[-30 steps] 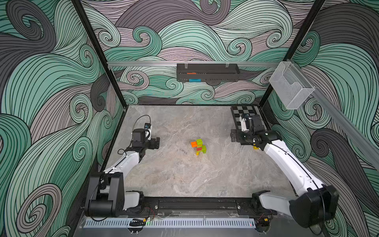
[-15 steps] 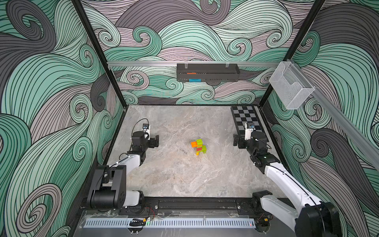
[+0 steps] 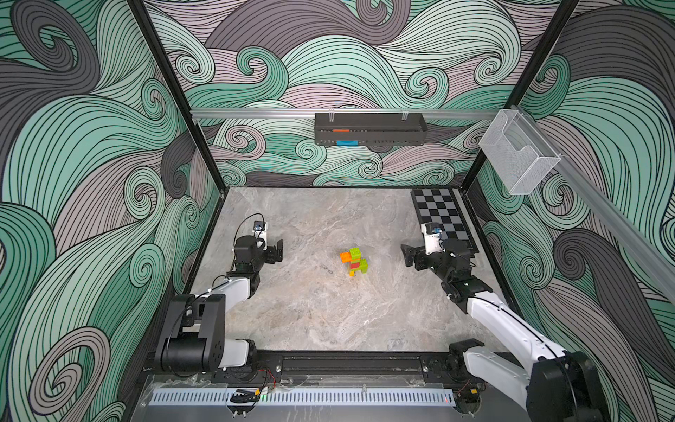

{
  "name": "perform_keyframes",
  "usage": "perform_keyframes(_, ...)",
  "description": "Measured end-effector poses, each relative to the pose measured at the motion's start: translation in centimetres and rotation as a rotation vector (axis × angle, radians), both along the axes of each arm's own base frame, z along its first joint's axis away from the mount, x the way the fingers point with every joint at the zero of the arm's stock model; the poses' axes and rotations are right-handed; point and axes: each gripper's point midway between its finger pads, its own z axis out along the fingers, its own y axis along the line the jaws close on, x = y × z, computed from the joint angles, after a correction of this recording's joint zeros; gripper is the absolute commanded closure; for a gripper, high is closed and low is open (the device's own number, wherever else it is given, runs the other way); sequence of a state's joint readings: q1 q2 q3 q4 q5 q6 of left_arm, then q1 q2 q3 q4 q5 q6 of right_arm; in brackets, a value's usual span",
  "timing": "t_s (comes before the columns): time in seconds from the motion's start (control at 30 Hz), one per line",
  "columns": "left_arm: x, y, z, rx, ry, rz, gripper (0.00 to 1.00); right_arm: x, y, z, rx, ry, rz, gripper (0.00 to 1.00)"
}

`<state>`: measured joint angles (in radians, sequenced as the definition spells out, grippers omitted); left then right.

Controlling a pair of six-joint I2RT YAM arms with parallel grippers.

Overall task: Assemble a giraffe with lego
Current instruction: Adjust the lego brick at the center of the board.

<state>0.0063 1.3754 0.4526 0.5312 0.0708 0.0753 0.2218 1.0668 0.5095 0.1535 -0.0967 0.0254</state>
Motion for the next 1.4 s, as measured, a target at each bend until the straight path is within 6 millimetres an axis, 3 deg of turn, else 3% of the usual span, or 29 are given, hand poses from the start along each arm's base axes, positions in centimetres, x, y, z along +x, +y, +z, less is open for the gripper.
perform_keyframes(0.2,0.0,0.0,0.1,0.000,-0.008,0.000,0.01,-2.2,8.9,-1.9,0.023,0.107,0.375,0.14)
perform_keyframes(0.33,0.1,0.0,0.2,0.000,-0.011,0.000,0.01,-5.1,12.8,-2.4,0.017,0.112,0.573,0.14)
perform_keyframes(0.53,0.1,0.0,0.2,0.000,-0.011,-0.002,0.01,-5.0,14.7,-3.8,-0.004,0.128,0.698,0.21)
perform_keyframes(0.77,0.0,-0.1,0.2,-0.001,-0.011,-0.006,0.01,-2.0,16.8,-2.2,-0.014,0.077,0.744,0.31)
perform_keyframes(1.17,0.0,-0.2,0.2,-0.001,-0.011,-0.011,0.01,-0.3,16.7,-2.5,-0.011,0.089,0.723,0.46)
perform_keyframes(1.4,0.0,-0.3,0.2,-0.003,-0.011,-0.015,0.01,-0.2,17.0,-2.2,0.012,0.088,0.744,0.46)
